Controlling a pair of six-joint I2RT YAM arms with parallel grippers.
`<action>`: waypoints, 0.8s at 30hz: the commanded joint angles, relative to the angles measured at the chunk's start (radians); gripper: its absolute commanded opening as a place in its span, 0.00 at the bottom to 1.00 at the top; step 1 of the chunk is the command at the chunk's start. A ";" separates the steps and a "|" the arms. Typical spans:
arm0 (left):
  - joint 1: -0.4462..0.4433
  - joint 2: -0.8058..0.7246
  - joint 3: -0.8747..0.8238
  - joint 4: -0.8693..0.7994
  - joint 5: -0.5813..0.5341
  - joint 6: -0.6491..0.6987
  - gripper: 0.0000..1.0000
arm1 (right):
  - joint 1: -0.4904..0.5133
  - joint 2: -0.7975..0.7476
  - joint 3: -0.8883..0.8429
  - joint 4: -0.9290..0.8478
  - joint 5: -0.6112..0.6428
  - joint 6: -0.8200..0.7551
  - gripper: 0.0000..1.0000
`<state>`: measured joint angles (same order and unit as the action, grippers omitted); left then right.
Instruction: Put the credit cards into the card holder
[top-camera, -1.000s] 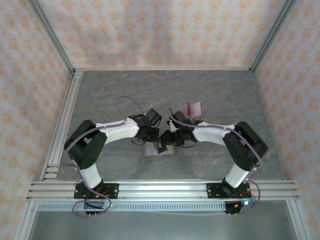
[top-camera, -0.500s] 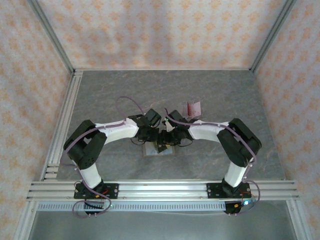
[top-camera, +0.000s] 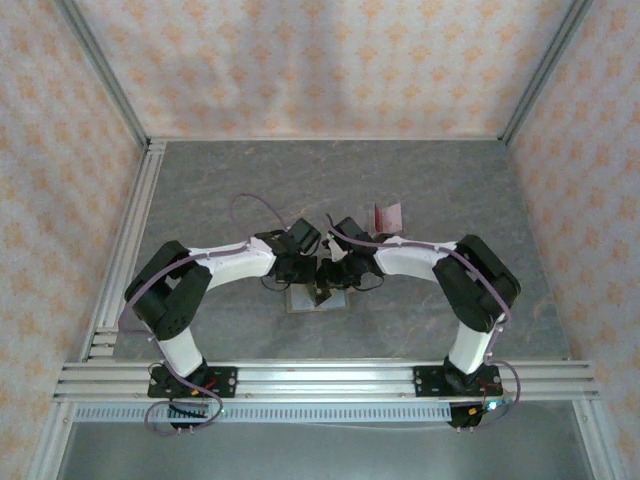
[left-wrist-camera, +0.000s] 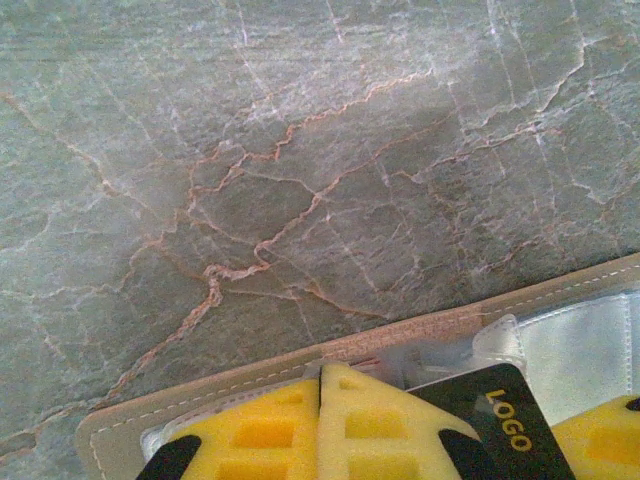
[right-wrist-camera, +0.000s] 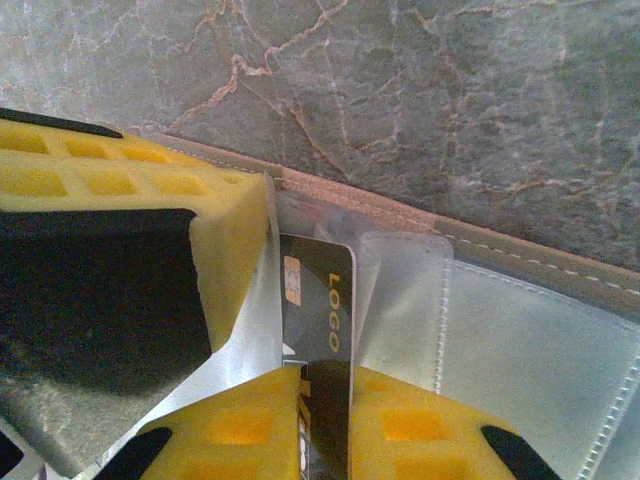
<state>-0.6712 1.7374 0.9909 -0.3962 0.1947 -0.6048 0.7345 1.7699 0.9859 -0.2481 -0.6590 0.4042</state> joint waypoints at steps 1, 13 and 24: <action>0.007 0.067 -0.065 -0.110 -0.017 -0.009 0.00 | 0.011 -0.002 0.030 -0.032 0.017 -0.030 0.13; 0.063 -0.092 -0.035 -0.162 0.094 0.032 0.12 | -0.018 -0.049 0.030 -0.082 0.055 -0.056 0.10; 0.063 -0.145 -0.035 -0.197 0.088 0.043 0.21 | -0.032 -0.080 0.031 -0.114 0.087 -0.073 0.16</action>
<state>-0.6125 1.5906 0.9665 -0.5453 0.2810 -0.5846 0.7101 1.7287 1.0019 -0.3206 -0.6132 0.3534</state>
